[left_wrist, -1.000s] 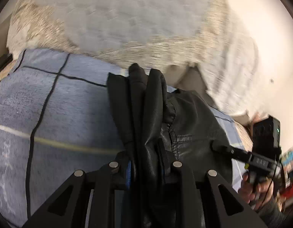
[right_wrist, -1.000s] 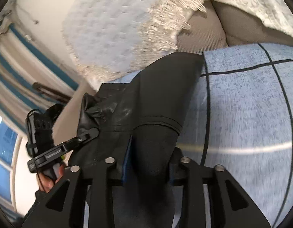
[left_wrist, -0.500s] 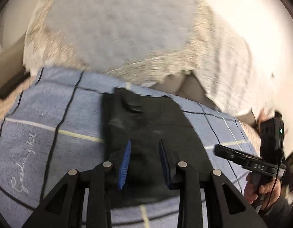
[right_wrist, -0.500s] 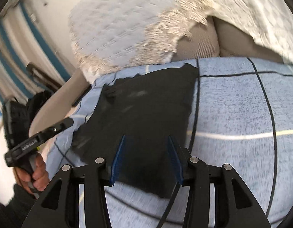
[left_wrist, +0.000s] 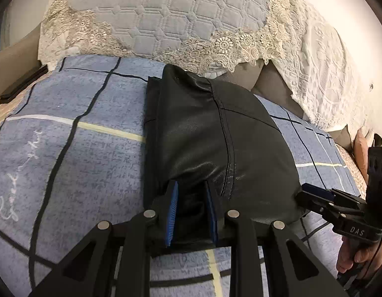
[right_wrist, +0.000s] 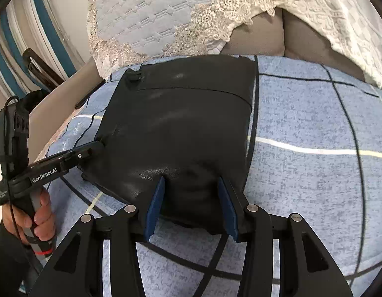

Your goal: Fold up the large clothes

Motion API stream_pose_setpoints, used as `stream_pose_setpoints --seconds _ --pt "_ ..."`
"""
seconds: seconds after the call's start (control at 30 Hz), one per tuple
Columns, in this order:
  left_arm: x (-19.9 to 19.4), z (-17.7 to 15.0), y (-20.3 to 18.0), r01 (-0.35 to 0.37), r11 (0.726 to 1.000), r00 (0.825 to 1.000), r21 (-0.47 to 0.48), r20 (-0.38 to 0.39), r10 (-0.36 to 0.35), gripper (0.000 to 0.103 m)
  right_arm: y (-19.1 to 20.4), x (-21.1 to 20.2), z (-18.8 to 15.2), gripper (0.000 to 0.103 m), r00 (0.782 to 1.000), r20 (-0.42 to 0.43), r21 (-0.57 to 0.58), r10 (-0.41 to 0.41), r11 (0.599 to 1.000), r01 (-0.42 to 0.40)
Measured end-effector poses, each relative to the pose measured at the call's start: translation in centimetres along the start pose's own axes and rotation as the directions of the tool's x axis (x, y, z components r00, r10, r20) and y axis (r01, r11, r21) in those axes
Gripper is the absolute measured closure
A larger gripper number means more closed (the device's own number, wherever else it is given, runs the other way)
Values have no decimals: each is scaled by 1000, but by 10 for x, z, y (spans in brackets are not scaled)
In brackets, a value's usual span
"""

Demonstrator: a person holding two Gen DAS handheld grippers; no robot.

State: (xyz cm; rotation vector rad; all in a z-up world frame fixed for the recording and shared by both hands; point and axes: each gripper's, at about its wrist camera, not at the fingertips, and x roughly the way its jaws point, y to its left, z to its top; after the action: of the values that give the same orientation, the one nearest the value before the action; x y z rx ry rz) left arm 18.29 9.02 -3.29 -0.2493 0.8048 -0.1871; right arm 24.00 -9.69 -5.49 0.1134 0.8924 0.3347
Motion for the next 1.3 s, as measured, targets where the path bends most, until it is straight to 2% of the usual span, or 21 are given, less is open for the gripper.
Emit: stream_pose_setpoints --seconds 0.17,0.23,0.43,0.57,0.73,0.83,1.03,1.3 --pt "-41 -14 -17 -65 997 997 48 43 63 74 10 -34 -20 56 1000 25 -20 -11 1000 11" --pt "-54 -26 -19 -100 993 994 62 48 97 73 16 -44 -33 52 999 35 -39 -23 999 24" --pt "-77 -72 -20 -158 984 987 79 19 157 60 26 -61 -74 48 998 37 -46 -48 998 49" --pt "-74 -87 -20 -172 981 985 85 0 173 56 29 -57 -86 48 997 24 -64 -67 996 69" --pt "-57 -81 -15 -229 968 973 103 5 229 54 23 -38 -83 47 995 15 -61 -102 993 103" --pt "-43 -80 -5 -240 968 970 79 -27 243 53 17 -26 -83 47 993 -14 -54 -117 992 116" --pt "-39 -87 -5 -246 965 969 87 8 247 41 11 -19 -87 35 993 2 -40 -122 992 122" --pt "-37 -86 -2 -234 969 972 78 13 234 36 9 -17 -89 32 992 14 -41 -122 992 123"
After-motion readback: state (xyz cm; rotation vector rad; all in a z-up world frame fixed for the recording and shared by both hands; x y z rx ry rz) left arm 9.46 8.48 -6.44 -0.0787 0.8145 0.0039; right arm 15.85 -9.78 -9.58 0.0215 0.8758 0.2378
